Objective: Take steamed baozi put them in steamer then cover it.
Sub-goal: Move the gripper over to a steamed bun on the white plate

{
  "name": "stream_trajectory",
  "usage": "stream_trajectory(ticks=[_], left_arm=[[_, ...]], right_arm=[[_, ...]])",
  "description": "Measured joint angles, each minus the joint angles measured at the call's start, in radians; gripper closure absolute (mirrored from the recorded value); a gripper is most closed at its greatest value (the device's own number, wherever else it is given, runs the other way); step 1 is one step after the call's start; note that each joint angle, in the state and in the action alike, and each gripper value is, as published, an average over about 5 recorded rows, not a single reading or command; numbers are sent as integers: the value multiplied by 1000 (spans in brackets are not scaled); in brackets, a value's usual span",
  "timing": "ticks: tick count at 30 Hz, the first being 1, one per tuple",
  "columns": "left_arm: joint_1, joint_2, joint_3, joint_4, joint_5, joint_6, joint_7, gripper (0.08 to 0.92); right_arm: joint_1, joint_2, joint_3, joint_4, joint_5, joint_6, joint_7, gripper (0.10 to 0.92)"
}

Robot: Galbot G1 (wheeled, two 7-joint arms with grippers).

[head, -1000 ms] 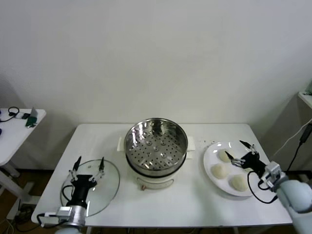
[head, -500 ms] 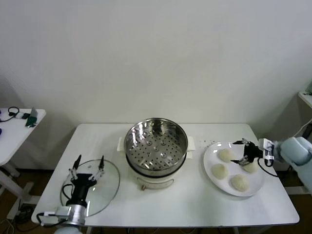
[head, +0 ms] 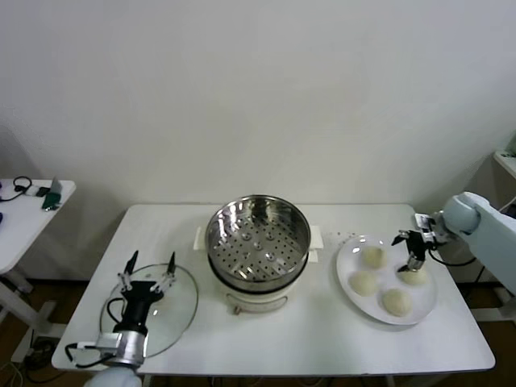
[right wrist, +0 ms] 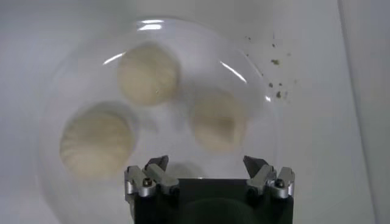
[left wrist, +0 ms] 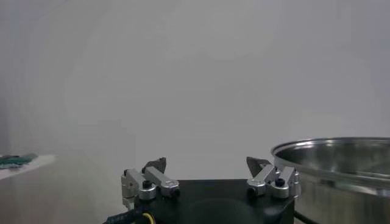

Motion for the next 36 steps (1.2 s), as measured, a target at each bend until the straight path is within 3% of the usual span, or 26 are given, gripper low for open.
stream_trajectory(ticks=[10, 36], left_arm=[[-20, 14, 3, 2, -1, 14, -8, 177], [-24, 25, -24, 5, -13, 22, -9, 177]], right_arm=[[66, 118, -99, -141, -3, 24, -19, 203], [66, 239, -150, -267, -30, 68, -29, 204]])
